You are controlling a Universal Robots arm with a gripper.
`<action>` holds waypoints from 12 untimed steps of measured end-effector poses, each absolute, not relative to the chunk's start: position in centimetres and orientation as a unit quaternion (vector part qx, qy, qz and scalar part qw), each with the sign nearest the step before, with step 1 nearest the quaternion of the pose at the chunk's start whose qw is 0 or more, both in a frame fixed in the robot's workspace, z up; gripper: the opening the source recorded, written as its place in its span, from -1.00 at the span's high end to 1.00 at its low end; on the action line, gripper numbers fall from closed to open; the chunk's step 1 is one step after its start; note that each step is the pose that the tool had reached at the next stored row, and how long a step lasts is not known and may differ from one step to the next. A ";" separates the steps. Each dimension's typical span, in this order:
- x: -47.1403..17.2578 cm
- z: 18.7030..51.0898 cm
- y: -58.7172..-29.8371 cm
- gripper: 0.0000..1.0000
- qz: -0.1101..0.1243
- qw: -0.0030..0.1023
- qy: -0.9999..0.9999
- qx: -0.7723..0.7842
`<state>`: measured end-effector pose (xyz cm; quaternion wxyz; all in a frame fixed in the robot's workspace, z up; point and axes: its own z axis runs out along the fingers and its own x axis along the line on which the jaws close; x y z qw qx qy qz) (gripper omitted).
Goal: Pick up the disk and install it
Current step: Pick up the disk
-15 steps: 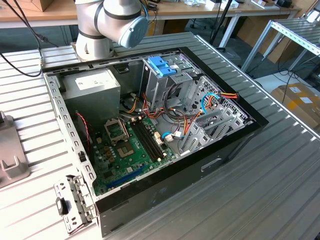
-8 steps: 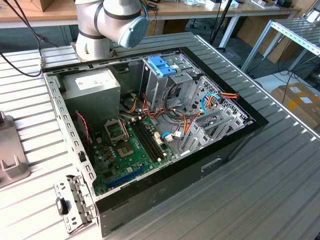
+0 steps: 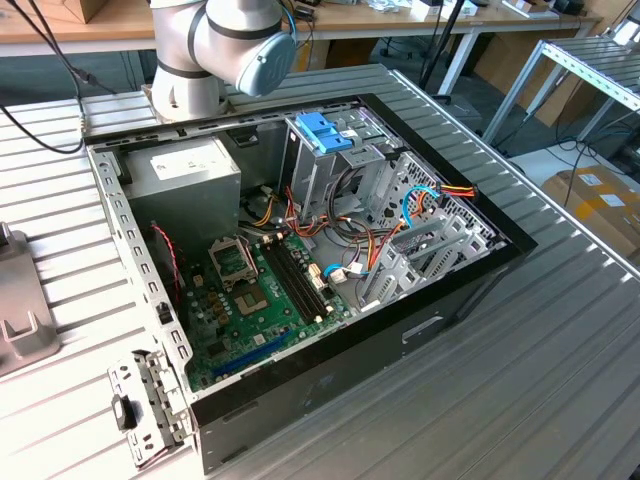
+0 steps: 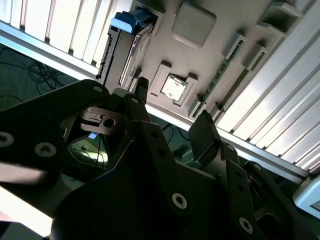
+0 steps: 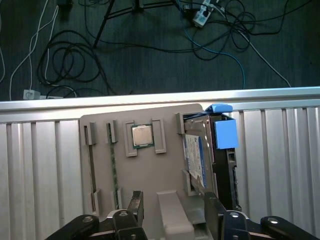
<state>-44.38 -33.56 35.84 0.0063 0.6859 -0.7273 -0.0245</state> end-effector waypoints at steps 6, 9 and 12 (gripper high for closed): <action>-44.4 35.8 -33.3 -0.20 -0.025 0.006 -0.727 0.686; -44.4 35.7 -32.7 -0.20 -0.025 0.006 -0.727 0.686; -44.6 35.6 -32.4 -0.20 -0.025 0.006 -0.727 0.686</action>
